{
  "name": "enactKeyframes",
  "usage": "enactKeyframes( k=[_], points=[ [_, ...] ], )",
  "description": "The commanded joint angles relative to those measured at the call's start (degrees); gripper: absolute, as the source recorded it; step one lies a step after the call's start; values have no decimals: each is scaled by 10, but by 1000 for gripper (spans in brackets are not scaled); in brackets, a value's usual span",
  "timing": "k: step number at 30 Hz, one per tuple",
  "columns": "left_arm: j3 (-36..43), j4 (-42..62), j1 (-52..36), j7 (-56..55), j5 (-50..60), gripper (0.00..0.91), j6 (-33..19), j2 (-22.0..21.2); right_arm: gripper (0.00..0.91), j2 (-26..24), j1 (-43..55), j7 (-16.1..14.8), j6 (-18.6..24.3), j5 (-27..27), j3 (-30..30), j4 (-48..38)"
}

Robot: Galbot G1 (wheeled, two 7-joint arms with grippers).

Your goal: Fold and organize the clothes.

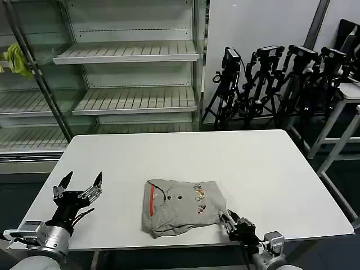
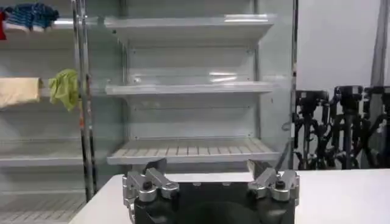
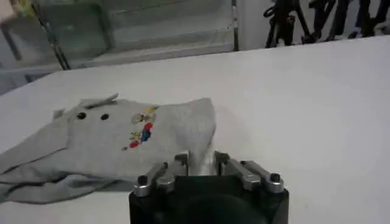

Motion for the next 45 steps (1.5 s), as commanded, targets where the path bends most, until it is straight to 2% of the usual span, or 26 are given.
enactKeyframes(
  k=[1, 3, 13, 17, 22, 25, 29, 31, 35, 41, 45],
  points=[
    [-6, -12, -4, 6, -12, 907, -1, -2, 907, -9, -3, -9, -10, -73, 33, 7],
    [-10, -15, -7, 7, -16, 907, -1, -2, 907, -7, -8, -24, -8, -115, 42, 6],
    [-7, -35, -7, 14, -15, 907, 0, -6, 907, -1, -62, -30, -58, -138, 74, 51],
    [-6, -42, -4, 16, -14, 907, 0, -8, 907, 0, -101, -20, -68, -156, 104, 68],
    [-8, -50, -2, 21, -13, 907, -2, -8, 907, 8, -117, -2, -63, -190, 132, 78],
    [-13, -51, -2, 27, -19, 907, -16, -4, 907, 16, -118, 0, -24, -230, 154, 79],
    [-27, -44, -11, 56, -42, 907, -56, 15, 907, 45, -89, -35, 31, -277, 211, 75],
    [-35, -38, -20, 82, -59, 907, -77, 22, 907, 61, -55, -67, 47, -277, 242, 68],
    [-53, -39, -38, 133, -99, 907, -80, 29, 907, 84, 0, -115, 71, -270, 286, 64],
    [-74, -21, -55, 142, -93, 907, -114, 57, 907, 111, -3, -130, 69, -247, 339, 95],
    [-76, -20, -79, 60, -24, 907, -92, 76, 907, 128, -28, -124, 58, -252, 376, 116]
  ],
)
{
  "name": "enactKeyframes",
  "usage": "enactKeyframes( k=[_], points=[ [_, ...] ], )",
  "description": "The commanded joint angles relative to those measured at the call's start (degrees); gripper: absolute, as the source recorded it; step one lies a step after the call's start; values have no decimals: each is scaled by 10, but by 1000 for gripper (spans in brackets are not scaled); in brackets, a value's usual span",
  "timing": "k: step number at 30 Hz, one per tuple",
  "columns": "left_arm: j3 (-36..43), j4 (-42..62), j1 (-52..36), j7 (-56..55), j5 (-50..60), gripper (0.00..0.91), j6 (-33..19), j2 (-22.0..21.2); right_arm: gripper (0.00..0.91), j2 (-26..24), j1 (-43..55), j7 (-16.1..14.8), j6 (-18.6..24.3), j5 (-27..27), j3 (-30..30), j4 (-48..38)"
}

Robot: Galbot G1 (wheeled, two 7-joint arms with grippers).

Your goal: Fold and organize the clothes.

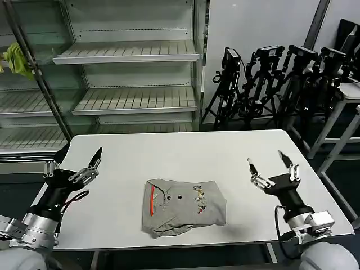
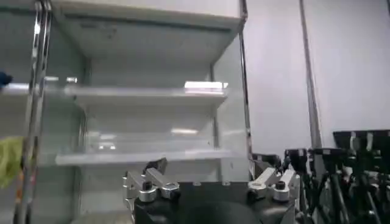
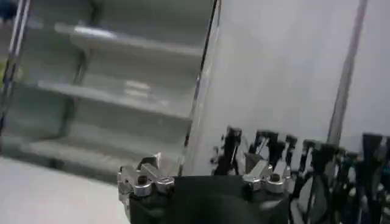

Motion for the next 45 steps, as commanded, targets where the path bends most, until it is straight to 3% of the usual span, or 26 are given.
enactKeyframes(
  k=[1, 6, 16, 45],
  points=[
    [-21, 9, -42, -58, 63, 907, -8, 41, 907, 56, 2, -37, 20, -20, 128, 41],
    [-21, -11, -38, -85, 36, 907, 57, 65, 907, 74, -6, -41, 4, -62, 161, 55],
    [-21, -8, -42, -66, 2, 907, 49, 76, 907, 76, -9, -81, -1, -67, 188, 53],
    [-16, -15, -32, -57, 6, 907, 56, 51, 907, 121, 20, -77, 8, -99, 133, 17]
  ],
)
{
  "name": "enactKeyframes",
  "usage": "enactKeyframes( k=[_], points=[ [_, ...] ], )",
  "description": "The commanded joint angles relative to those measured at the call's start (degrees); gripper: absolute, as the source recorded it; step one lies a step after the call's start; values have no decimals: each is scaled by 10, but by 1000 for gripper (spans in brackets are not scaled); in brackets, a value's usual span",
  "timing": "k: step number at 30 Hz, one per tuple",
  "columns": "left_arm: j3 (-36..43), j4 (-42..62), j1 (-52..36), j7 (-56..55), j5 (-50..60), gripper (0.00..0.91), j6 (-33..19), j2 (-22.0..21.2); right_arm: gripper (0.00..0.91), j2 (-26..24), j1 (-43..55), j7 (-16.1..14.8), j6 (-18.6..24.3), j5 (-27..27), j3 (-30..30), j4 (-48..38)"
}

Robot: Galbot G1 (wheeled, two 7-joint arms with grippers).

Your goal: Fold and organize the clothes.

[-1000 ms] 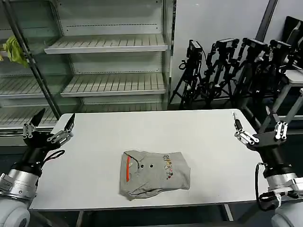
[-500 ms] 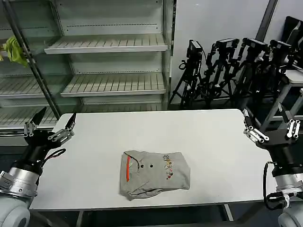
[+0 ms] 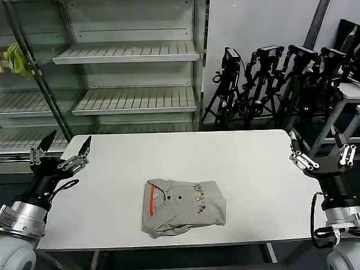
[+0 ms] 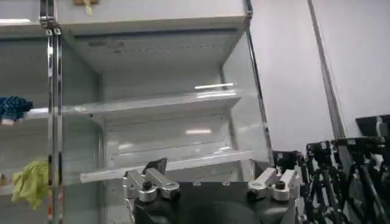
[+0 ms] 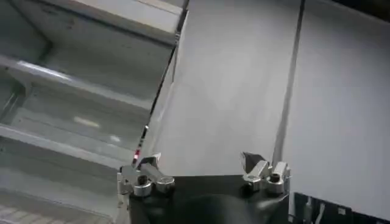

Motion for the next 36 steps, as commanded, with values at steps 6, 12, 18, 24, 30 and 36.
enactKeyframes(
  k=[6, 12, 18, 24, 30, 36],
  points=[
    [-3, 1, -2, 3, 2, 907, 8, 3, 907, 9, 28, 4, 0, -19, -33, -25],
    [-8, 1, -6, 12, 0, 907, 18, -3, 907, 14, 38, 13, -1, -32, -40, -30],
    [-10, -6, -6, 17, 1, 907, 24, -7, 907, 16, 40, 1, -10, -42, -29, -22],
    [-11, -8, -3, 24, 7, 907, 27, -17, 907, 28, 38, -37, -20, -59, -8, -20],
    [-19, -8, 0, 37, 22, 907, 23, -22, 907, 43, 36, -44, -31, -60, -10, -7],
    [-16, -2, -1, 41, 27, 907, 21, -24, 907, 54, 44, -53, -32, -68, -12, -12]
  ],
)
